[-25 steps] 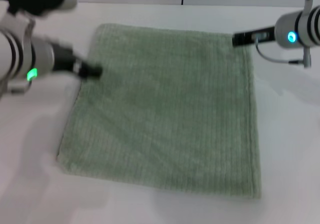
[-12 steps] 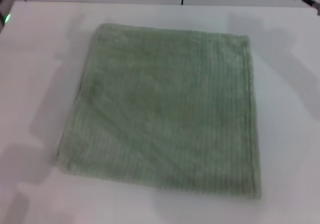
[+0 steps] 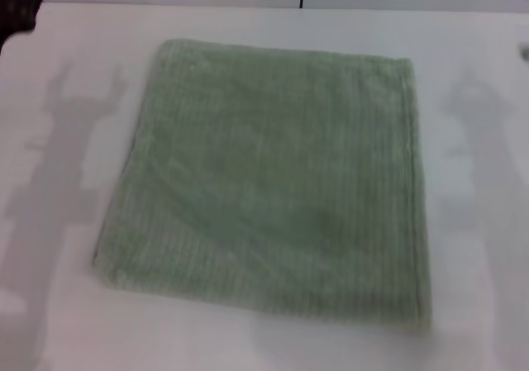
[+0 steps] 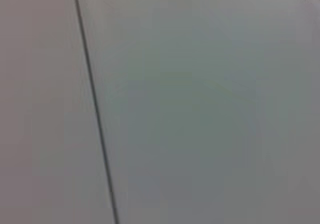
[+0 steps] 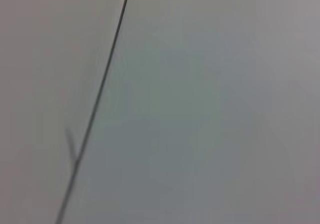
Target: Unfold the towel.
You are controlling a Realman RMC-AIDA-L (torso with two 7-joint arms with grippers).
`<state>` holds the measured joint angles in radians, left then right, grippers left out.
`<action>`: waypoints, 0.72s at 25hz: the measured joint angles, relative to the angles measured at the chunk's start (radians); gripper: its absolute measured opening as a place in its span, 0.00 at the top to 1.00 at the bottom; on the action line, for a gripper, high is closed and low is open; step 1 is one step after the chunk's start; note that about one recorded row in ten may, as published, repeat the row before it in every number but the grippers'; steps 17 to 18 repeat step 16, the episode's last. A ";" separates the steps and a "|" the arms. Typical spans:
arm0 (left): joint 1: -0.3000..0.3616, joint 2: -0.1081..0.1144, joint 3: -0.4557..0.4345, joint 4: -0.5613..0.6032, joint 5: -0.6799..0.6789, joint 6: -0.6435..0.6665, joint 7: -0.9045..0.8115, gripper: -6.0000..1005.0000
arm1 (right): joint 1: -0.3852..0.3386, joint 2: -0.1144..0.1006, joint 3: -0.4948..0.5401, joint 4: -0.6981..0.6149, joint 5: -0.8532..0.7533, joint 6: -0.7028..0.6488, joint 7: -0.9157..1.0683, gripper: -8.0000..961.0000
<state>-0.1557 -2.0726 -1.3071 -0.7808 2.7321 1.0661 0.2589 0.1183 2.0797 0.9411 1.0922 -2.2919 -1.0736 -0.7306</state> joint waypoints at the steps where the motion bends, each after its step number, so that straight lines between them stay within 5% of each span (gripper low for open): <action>1: -0.025 -0.002 0.010 0.116 -0.044 0.044 -0.020 0.14 | 0.000 0.000 0.000 0.000 0.000 0.000 0.000 0.99; 2: -0.027 -0.002 0.011 0.122 -0.046 0.045 -0.022 0.14 | 0.015 0.002 -0.051 -0.119 -0.011 -0.156 0.058 0.99; 3: -0.030 -0.002 0.015 0.140 -0.052 0.051 -0.025 0.14 | 0.061 0.004 -0.128 -0.355 -0.007 -0.462 0.239 0.99; 6: -0.040 -0.002 0.026 0.193 -0.059 0.063 -0.034 0.14 | 0.087 0.004 -0.162 -0.568 0.030 -0.705 0.440 0.99; 12: -0.083 -0.002 0.027 0.289 -0.065 0.063 -0.044 0.14 | 0.060 0.002 -0.160 -0.716 0.169 -0.753 0.678 0.99; 14: -0.094 -0.001 0.028 0.312 -0.069 0.064 -0.056 0.14 | 0.057 0.003 -0.158 -0.742 0.172 -0.738 0.698 0.80; 18: -0.099 -0.001 0.029 0.322 -0.070 0.063 -0.065 0.14 | 0.057 0.003 -0.158 -0.755 0.173 -0.722 0.698 0.80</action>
